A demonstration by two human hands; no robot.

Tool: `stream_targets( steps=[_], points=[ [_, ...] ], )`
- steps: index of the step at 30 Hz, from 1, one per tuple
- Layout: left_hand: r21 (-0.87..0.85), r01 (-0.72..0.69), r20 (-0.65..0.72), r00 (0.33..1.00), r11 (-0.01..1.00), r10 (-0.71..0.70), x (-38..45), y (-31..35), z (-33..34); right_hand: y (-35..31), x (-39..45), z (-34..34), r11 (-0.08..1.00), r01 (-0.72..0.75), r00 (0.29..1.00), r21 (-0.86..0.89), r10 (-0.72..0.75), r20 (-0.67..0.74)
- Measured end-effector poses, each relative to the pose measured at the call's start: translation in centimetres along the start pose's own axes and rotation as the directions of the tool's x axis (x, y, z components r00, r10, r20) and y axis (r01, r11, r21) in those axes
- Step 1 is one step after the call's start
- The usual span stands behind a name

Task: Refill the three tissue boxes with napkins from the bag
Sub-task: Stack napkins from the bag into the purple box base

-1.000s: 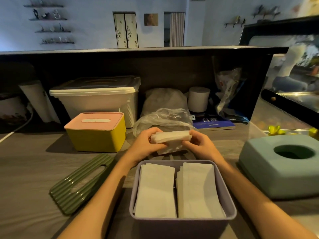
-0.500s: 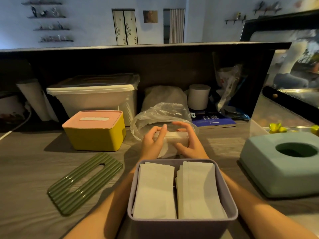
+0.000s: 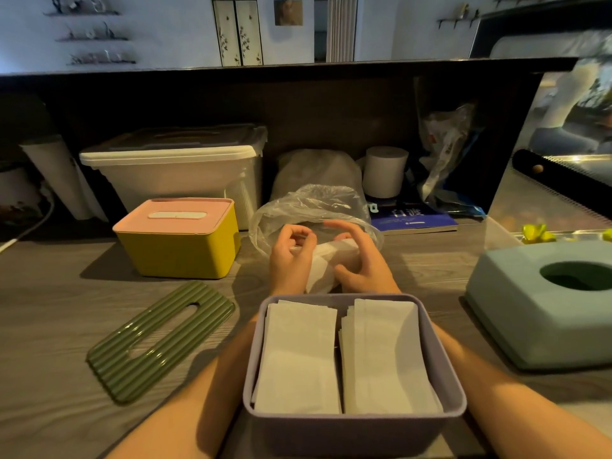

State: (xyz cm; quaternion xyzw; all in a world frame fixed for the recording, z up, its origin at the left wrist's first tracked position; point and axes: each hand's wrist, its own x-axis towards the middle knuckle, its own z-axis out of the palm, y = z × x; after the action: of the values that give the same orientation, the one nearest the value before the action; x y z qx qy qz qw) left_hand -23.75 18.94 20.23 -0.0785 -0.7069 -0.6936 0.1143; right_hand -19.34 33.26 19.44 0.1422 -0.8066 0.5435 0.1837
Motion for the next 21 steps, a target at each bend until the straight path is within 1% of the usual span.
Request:
stream_targets(
  steps=[1, 3, 5, 7, 9, 11, 12, 14, 16, 18, 20, 21],
  points=[
    [-0.005, 0.010, -0.012, 1.000, 1.000, -0.010, 0.1, 0.0, -0.1, 0.2, 0.0, 0.0, 1.000, -0.008, 1.000, -0.007, 0.008, -0.010],
    [-0.028, 0.028, -0.019, 0.999, 0.999, -0.028, 0.1, 0.1, -0.1, 0.3, 0.1, 0.0, 1.000, -0.018, 1.000, -0.012, 0.018, 0.014],
    [-0.011, 0.053, 0.008, 0.999, 0.999, -0.053, 0.0, 0.2, 0.0, 0.3, 0.2, 0.1, 1.000, -0.028, 0.999, 0.009, 0.027, 0.027],
    [0.032, 0.045, 0.060, 0.997, 0.998, -0.047, -0.1, 0.4, -0.1, 0.3, 0.1, 0.0, 0.998, -0.048, 0.998, 0.037, 0.046, 0.041],
    [0.108, 0.005, 0.181, 0.983, 0.994, -0.025, 0.0, 0.8, -0.7, 0.2, 0.0, -0.2, 0.998, -0.063, 0.994, 0.024, 0.060, 0.094],
    [0.213, -0.021, 0.341, 0.939, 0.977, -0.054, 0.3, 1.3, -1.7, 0.3, 0.0, -0.7, 0.999, -0.049, 0.993, -0.009, 0.050, 0.105],
    [0.264, -0.054, 0.404, 0.913, 0.963, -0.060, 0.5, 1.4, -2.3, 0.4, 0.0, -1.2, 0.999, -0.035, 0.995, -0.032, 0.038, 0.088],
    [0.368, -0.194, 0.493, 0.870, 0.909, -0.014, 0.8, 1.4, -3.4, 0.4, 0.1, -2.3, 0.998, -0.026, 0.998, -0.054, 0.029, 0.059],
    [0.425, -0.311, 0.501, 0.863, 0.850, 0.065, 1.1, 1.4, -4.0, 0.4, 0.2, -3.3, 0.999, -0.027, 0.998, -0.029, 0.029, 0.061],
    [0.438, -0.348, 0.468, 0.875, 0.829, 0.120, 1.4, 1.5, -4.5, 0.3, 0.1, -3.9, 0.999, -0.030, 0.997, -0.019, 0.031, 0.073],
    [0.439, -0.362, 0.482, 0.867, 0.822, 0.125, 1.5, 1.6, -4.8, 0.1, 0.1, -4.3, 0.998, -0.049, 0.993, -0.034, 0.053, 0.108],
    [0.445, -0.362, 0.497, 0.861, 0.819, 0.110, 1.5, 1.5, -5.0, 0.1, 0.2, -4.4, 0.995, -0.066, 0.989, -0.072, 0.075, 0.127]
  ],
)
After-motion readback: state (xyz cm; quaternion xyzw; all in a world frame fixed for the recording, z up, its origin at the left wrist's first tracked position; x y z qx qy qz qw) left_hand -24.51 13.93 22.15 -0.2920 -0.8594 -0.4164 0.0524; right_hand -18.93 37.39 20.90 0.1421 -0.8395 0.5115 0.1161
